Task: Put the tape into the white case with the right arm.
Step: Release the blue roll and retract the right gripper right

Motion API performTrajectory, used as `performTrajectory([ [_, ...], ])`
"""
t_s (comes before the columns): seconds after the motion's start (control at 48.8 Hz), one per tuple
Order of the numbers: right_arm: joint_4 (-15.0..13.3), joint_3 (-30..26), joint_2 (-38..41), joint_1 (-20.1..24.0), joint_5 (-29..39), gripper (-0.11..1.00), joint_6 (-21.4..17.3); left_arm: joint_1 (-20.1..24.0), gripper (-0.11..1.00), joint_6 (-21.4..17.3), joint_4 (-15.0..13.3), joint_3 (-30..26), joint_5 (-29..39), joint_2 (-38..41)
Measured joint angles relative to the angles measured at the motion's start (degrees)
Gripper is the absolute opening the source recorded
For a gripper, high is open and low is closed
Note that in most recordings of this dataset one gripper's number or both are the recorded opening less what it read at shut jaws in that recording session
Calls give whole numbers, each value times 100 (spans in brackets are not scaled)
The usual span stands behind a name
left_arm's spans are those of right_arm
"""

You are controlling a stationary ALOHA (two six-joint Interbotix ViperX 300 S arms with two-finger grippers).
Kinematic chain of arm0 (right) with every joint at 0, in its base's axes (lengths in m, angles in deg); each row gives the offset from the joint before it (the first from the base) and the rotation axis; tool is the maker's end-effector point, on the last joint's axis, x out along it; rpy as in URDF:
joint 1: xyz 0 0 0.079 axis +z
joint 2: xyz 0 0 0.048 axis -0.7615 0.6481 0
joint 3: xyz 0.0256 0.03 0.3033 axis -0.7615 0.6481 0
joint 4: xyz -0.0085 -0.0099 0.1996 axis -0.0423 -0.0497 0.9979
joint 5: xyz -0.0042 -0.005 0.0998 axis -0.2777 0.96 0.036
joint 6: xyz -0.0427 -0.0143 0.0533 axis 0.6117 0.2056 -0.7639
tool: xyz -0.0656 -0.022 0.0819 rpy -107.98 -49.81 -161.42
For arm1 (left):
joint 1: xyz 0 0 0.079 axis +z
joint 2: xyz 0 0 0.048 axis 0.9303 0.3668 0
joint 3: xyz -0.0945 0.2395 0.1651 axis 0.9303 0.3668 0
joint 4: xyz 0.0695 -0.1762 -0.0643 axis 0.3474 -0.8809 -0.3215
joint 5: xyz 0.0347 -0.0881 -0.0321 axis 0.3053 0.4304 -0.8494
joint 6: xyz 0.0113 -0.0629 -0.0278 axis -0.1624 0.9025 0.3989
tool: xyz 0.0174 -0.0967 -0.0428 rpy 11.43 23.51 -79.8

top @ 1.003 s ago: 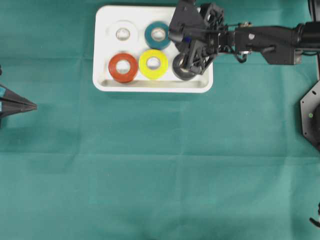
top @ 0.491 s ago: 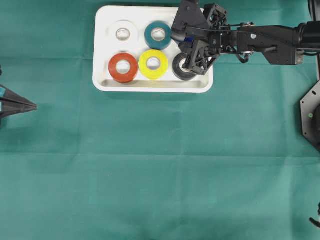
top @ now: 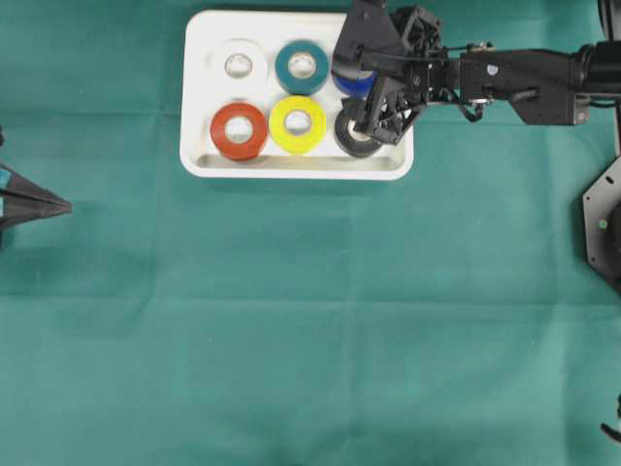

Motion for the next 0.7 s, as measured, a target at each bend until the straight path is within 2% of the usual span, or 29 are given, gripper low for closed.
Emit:
performTrajectory([
  [0.225, -9, 369, -281, 0, 0, 76, 9, 0, 0, 0, -9, 9, 0, 0],
  [0.696, -9, 1696, -1740, 0, -26, 76, 9, 0, 0, -9, -9, 9, 0, 0],
])
